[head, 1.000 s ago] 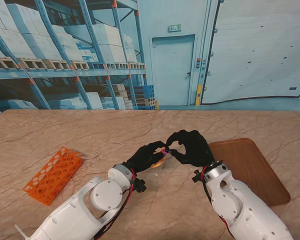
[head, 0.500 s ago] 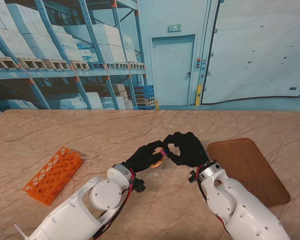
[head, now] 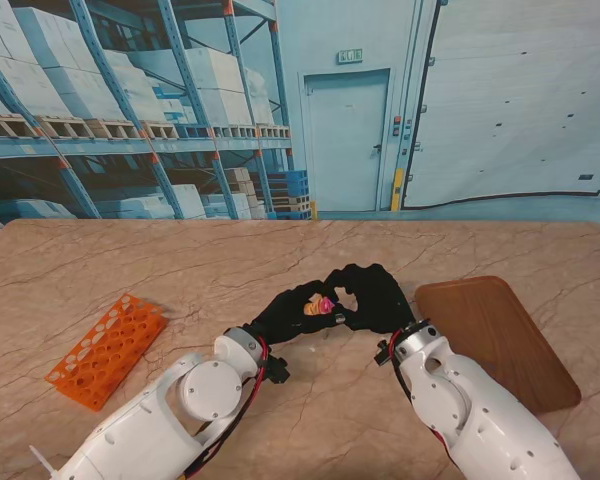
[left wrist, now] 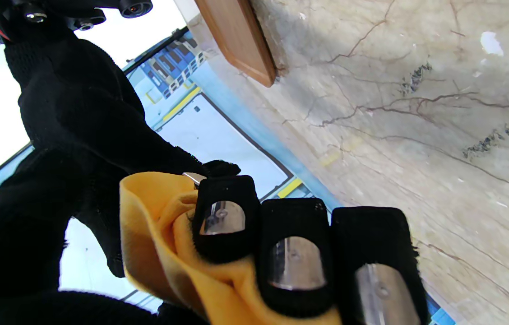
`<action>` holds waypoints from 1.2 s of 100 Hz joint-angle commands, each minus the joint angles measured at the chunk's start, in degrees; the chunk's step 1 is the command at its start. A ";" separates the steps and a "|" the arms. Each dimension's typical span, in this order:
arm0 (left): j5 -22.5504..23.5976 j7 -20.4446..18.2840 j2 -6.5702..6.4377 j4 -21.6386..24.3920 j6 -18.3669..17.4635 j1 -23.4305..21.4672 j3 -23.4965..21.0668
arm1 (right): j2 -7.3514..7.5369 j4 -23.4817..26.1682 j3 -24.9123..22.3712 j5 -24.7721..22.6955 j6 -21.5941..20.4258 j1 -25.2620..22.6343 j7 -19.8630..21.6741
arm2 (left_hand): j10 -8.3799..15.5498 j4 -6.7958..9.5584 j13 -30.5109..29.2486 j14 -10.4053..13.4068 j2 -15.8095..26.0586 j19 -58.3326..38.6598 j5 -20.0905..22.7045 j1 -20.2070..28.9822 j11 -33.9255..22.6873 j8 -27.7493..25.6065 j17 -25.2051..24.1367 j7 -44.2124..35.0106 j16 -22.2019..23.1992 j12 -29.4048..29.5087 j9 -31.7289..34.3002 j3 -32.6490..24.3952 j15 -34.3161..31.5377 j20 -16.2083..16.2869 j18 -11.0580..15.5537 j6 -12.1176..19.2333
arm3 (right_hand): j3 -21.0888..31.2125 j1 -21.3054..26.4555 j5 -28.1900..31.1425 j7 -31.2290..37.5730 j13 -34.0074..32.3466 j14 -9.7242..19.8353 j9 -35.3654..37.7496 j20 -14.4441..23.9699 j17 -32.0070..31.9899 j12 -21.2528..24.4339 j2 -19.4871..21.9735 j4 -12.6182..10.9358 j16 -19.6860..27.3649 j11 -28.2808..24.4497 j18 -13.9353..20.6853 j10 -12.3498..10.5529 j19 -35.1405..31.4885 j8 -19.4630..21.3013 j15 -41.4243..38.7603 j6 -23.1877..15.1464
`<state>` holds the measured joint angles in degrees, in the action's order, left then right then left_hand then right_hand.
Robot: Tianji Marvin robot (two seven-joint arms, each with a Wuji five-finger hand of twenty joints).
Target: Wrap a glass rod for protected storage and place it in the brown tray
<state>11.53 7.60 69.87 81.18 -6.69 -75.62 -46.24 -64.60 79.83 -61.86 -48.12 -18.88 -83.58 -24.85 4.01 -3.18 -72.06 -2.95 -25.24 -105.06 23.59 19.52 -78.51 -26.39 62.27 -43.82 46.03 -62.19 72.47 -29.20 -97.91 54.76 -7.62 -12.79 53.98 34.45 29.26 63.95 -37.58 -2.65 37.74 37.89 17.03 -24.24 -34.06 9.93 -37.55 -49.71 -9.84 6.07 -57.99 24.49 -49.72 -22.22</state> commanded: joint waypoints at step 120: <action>-3.23 -1.07 0.54 1.79 1.40 -1.16 -0.72 | -0.66 3.96 -4.34 0.60 -0.36 -3.83 -1.07 | -2.98 38.03 -0.71 -3.30 6.59 -14.91 -1.27 1.50 2.04 0.17 1.59 0.83 1.32 -1.39 -3.16 -40.76 -5.47 1.39 1.66 4.22 | 3.99 -3.23 -1.34 -4.70 0.95 0.66 -0.98 -1.29 -0.14 -0.45 -3.40 0.39 0.35 -1.11 1.07 0.17 -1.68 -0.18 -1.39 3.63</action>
<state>8.61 6.61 70.14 82.71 -5.17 -76.47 -46.92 -64.75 83.03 -66.13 -48.19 -19.61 -86.79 -25.80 -0.37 32.36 -72.07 -5.37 -17.84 -105.06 23.68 19.23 -76.94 -26.29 62.28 -42.56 46.09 -62.41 70.87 -61.29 -97.91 54.79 -9.89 -10.76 56.51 32.72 29.23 60.28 -37.58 -2.65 37.74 37.24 17.03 -24.25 -36.11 9.91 -37.55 -49.72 -9.84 6.32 -58.09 24.23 -49.72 -19.16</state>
